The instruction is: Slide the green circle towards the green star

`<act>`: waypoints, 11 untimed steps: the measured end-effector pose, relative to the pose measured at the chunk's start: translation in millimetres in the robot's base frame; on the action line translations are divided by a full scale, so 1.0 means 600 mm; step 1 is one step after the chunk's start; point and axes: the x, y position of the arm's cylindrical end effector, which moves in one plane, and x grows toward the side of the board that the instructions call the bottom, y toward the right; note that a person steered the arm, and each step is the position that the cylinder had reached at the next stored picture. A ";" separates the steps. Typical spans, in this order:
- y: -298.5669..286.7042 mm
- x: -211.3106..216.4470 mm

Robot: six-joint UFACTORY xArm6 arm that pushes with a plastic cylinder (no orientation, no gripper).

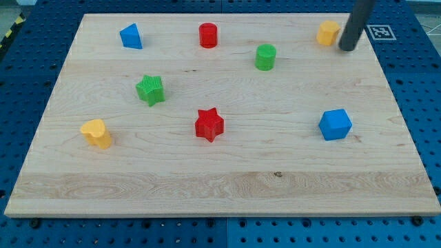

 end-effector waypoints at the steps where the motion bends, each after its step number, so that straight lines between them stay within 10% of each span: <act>1: -0.059 0.004; 11: -0.382 0.088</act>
